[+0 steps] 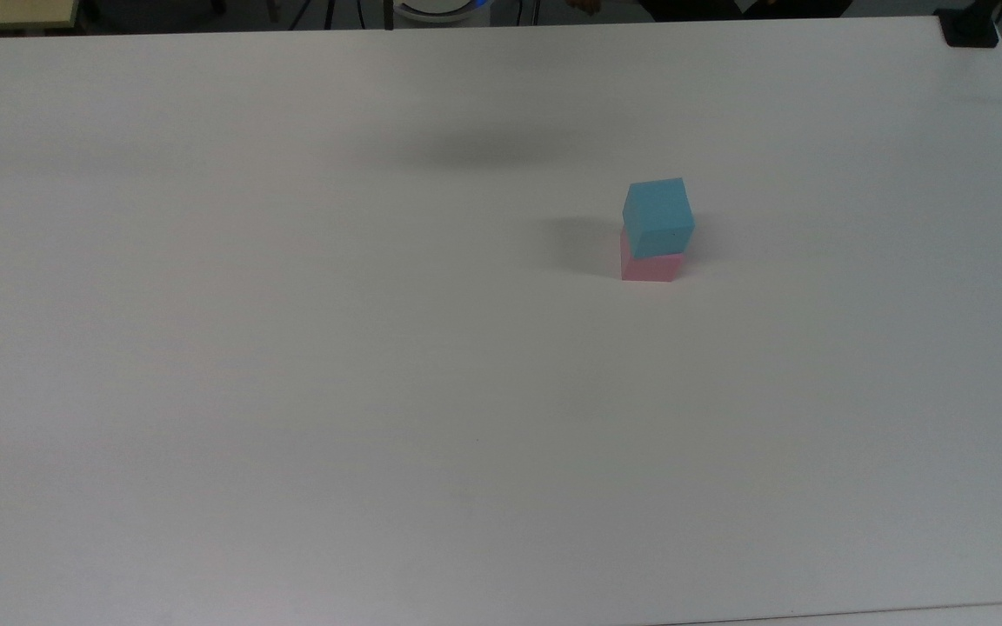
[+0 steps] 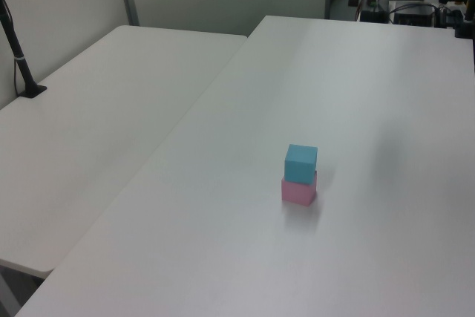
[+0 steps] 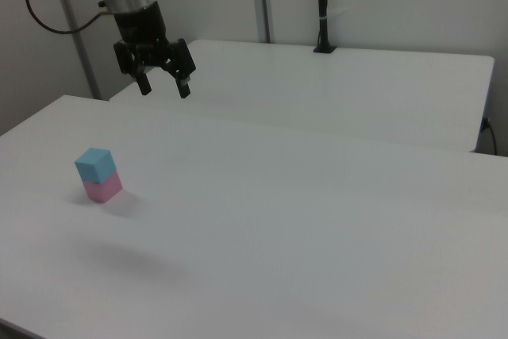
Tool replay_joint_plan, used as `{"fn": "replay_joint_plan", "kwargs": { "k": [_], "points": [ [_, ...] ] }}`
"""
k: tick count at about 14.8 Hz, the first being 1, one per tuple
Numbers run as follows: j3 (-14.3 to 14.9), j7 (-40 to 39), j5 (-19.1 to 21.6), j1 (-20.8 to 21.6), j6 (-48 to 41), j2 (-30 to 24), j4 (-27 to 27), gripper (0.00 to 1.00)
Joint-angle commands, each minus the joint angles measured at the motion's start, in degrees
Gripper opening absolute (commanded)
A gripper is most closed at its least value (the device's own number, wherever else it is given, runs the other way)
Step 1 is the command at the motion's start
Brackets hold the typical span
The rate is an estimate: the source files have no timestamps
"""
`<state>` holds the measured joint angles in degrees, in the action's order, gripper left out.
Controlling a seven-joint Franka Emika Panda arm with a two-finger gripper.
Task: Put blue cube on pink cube
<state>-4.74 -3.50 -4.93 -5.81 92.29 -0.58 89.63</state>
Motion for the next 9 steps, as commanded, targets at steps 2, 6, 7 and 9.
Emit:
{"fn": "replay_joint_plan", "kwargs": {
  "k": [2, 6, 7, 9],
  "points": [
    [0.26, -2.57, 0.97, -0.08, 0.17, -1.79, 2.22, 1.0],
    [0.96, -2.31, 1.15, -0.08, 0.26, -1.7, 1.78, 1.0],
    [0.96, -2.3, 1.15, 0.01, 0.17, -1.7, 1.78, 1.0],
    [0.96, -2.3, 1.24, 0.18, 0.17, -1.62, 1.86, 1.0]
  ]
}}
